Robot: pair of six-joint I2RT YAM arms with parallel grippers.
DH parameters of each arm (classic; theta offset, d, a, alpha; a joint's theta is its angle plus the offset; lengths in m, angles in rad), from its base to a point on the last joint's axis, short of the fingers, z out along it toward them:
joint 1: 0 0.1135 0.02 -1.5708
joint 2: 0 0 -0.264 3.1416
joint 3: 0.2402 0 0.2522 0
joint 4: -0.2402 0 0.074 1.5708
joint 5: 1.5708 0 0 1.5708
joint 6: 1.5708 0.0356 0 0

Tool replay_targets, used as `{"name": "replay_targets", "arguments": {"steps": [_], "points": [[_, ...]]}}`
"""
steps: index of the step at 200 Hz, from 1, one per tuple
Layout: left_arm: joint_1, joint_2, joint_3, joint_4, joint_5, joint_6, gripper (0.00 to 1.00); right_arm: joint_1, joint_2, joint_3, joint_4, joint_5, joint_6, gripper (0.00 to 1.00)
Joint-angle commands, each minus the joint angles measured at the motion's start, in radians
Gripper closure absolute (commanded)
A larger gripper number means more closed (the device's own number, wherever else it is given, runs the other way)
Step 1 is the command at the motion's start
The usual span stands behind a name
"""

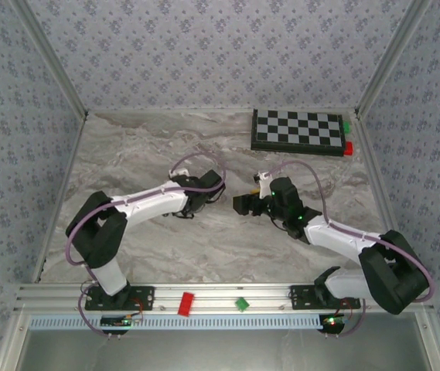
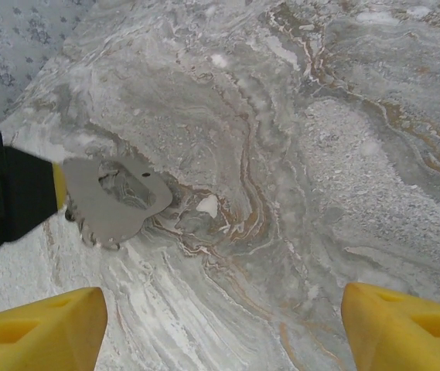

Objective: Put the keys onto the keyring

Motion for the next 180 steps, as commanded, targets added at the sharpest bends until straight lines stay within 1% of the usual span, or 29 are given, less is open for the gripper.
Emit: {"name": "replay_targets", "arguments": {"steps": [1,29,31,51,65,67,73,76,78,84,100,103,108,114,124,131,135,144,147,153,159,164,180], "points": [[-0.044,-0.054,-0.043,0.025,-0.045,-0.132,1.00,-0.009,-0.015,0.021,0.013,-0.010,0.017,0.19],[-0.064,-0.055,-0.099,0.057,-0.014,-0.163,0.99,-0.011,-0.011,0.022,0.019,-0.019,0.018,0.18],[-0.065,-0.054,-0.103,0.079,-0.010,-0.163,0.99,-0.011,-0.009,0.022,0.020,-0.019,0.018,0.18],[-0.066,-0.051,-0.121,0.119,0.022,-0.139,0.91,-0.009,0.008,0.030,0.020,-0.040,0.021,0.19],[-0.067,-0.059,-0.122,0.119,0.027,-0.117,0.88,-0.006,0.026,0.039,0.018,-0.057,0.020,0.21],[-0.066,-0.060,-0.122,0.119,0.028,-0.113,0.83,-0.005,0.028,0.041,0.018,-0.060,0.020,0.22],[-0.066,-0.067,-0.124,0.119,0.027,-0.099,0.79,-0.003,0.034,0.045,0.016,-0.065,0.015,0.24],[-0.066,-0.072,-0.125,0.120,0.028,-0.092,0.74,0.000,0.038,0.047,0.015,-0.066,0.012,0.25],[-0.067,-0.076,-0.126,0.122,0.026,-0.086,0.72,0.004,0.040,0.049,0.014,-0.066,0.010,0.26],[-0.067,-0.087,-0.127,0.128,0.025,-0.062,0.71,0.010,0.045,0.054,0.009,-0.068,0.003,0.28],[-0.063,-0.125,-0.128,0.125,0.015,-0.011,0.71,0.031,0.066,0.071,-0.005,-0.078,-0.015,0.39],[-0.062,-0.134,-0.130,0.127,0.014,-0.002,0.67,0.037,0.072,0.078,-0.010,-0.080,-0.019,0.43],[-0.057,-0.147,-0.133,0.137,0.013,0.024,0.66,0.046,0.081,0.087,-0.015,-0.088,-0.024,0.49],[-0.047,-0.163,-0.137,0.142,0.017,0.049,0.66,0.056,0.097,0.098,-0.019,-0.098,-0.031,0.56],[-0.018,-0.188,-0.148,0.162,0.020,0.102,0.70,0.073,0.123,0.117,-0.028,-0.107,-0.036,0.67],[0.016,-0.200,-0.165,0.212,0.045,0.175,0.71,0.094,0.147,0.131,-0.031,-0.111,-0.036,0.75],[0.037,-0.203,-0.172,0.236,0.094,0.212,0.71,0.104,0.161,0.137,-0.028,-0.113,-0.035,0.78],[0.090,-0.200,-0.183,0.265,0.141,0.264,0.76,0.126,0.191,0.152,-0.021,-0.117,-0.032,0.79],[0.104,-0.198,-0.186,0.276,0.156,0.280,0.80,0.133,0.202,0.157,-0.019,-0.119,-0.029,0.80],[0.137,-0.197,-0.197,0.308,0.189,0.328,0.85,0.150,0.225,0.169,-0.015,-0.122,-0.026,0.81],[0.164,-0.194,-0.205,0.334,0.220,0.365,0.86,0.167,0.252,0.182,-0.008,-0.124,-0.020,0.85],[0.185,-0.189,-0.208,0.346,0.244,0.386,0.86,0.177,0.269,0.191,-0.005,-0.123,-0.015,0.87],[0.248,-0.172,-0.219,0.388,0.327,0.440,0.91,0.224,0.335,0.226,0.007,-0.119,0.005,0.90]]}}
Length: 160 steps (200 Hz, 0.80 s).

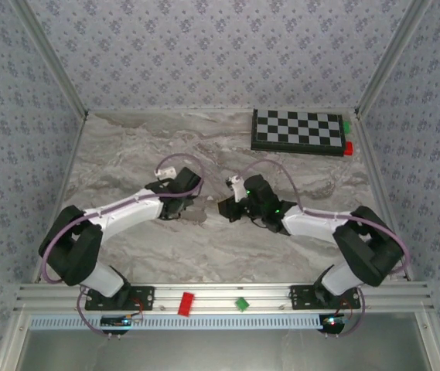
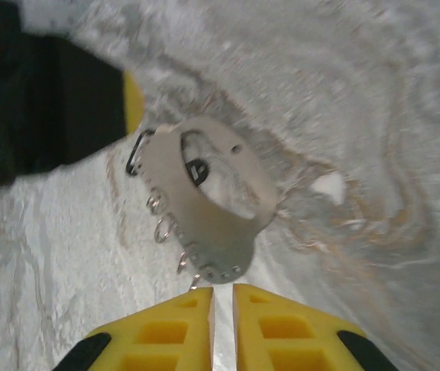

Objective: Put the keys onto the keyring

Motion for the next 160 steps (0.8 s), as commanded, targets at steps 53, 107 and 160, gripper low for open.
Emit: {"name": "replay_targets", "arguments": {"steps": [53,107,160], "points": [[0.189,0.071,-0.081,0.164,0.242,0.249,0.95,0.185,0.287,0.227,-0.058,0.014,0.043,0.92],[0.199,0.089,-0.138,0.152,0.256,0.217,0.96,0.141,0.340,0.263,-0.134,0.014,0.052,0.92],[0.153,0.021,-0.191,0.095,0.266,0.140,0.96,0.067,0.351,0.277,-0.213,0.026,0.031,0.92]]}}
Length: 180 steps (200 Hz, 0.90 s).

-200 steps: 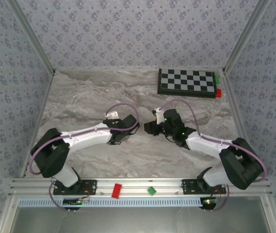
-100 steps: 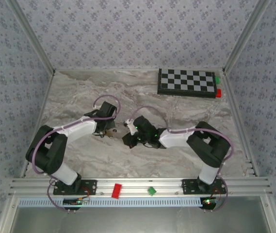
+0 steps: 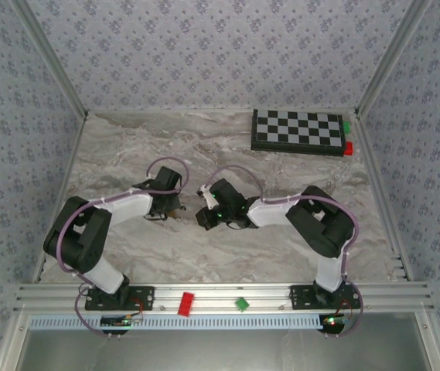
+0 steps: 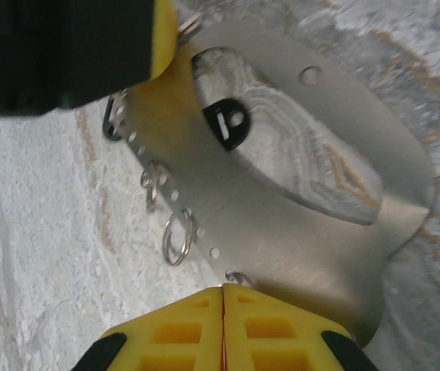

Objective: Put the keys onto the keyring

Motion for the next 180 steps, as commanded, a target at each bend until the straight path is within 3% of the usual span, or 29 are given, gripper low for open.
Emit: {"name": "replay_targets", "arguments": {"steps": [1,99,122,138,180], "points": [[-0.040,-0.040,-0.046,-0.089,0.033,-0.056,0.96,-0.035,0.012,0.019,-0.100,0.026,-0.009,0.93],[-0.311,-0.126,-0.045,-0.183,0.002,-0.237,0.93,-0.172,0.087,0.133,-0.208,-0.003,-0.071,0.91],[-0.315,-0.166,-0.030,-0.201,-0.030,-0.217,0.90,-0.172,0.011,0.090,-0.174,-0.024,-0.068,0.85],[-0.310,-0.194,-0.022,-0.208,-0.052,-0.186,0.85,-0.169,-0.050,0.042,-0.147,-0.027,-0.053,0.74],[-0.254,-0.254,-0.025,-0.131,-0.003,-0.058,0.72,-0.155,-0.128,-0.095,-0.008,-0.050,0.044,0.61]]}}
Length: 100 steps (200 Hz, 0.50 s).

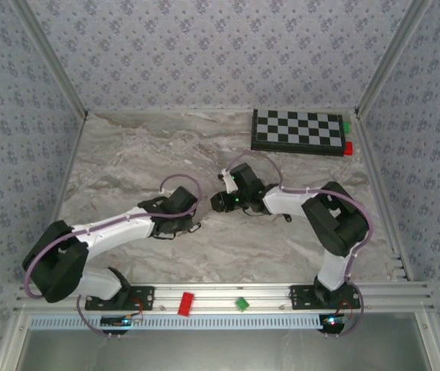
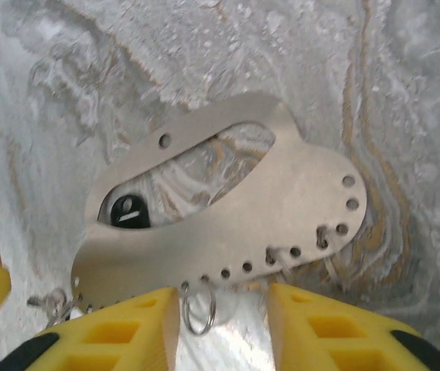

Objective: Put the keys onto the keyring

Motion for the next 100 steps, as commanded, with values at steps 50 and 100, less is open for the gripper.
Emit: {"name": "replay_targets", "arguments": {"steps": [50,100], "points": [[0.100,-0.043,0.021,0.079,0.034,0.167,0.71,0.045,-0.040,-0.178,0.290,0.031,0.212,0.63],[0.105,-0.028,0.014,0.111,0.058,0.185,0.71,0.050,0.060,-0.164,0.393,0.019,0.316,0.66]]}}
